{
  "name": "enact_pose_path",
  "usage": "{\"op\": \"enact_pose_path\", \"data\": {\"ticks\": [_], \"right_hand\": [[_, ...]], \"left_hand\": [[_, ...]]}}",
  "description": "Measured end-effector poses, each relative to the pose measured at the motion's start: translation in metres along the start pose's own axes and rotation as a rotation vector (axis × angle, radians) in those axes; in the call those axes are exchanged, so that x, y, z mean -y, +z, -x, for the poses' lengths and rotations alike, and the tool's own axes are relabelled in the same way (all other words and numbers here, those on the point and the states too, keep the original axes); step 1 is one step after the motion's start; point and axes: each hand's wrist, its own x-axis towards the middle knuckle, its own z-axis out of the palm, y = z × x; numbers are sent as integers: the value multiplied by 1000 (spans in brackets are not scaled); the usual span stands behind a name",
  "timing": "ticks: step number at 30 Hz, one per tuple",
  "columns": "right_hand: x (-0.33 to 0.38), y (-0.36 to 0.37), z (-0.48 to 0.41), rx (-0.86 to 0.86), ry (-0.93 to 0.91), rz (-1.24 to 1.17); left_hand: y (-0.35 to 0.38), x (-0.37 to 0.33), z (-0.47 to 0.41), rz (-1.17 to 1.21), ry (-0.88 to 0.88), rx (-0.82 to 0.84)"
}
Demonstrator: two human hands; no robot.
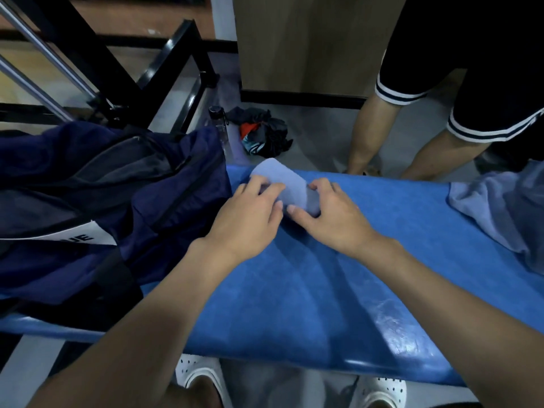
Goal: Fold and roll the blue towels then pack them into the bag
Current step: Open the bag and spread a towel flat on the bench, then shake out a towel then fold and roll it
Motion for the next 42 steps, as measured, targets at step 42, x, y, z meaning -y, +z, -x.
{"op": "enact_pose_path", "data": {"ticks": [42], "right_hand": [[-150,-177,113,-463,181,479]], "left_hand": [[1,-200,-67,59,300,48]]}}
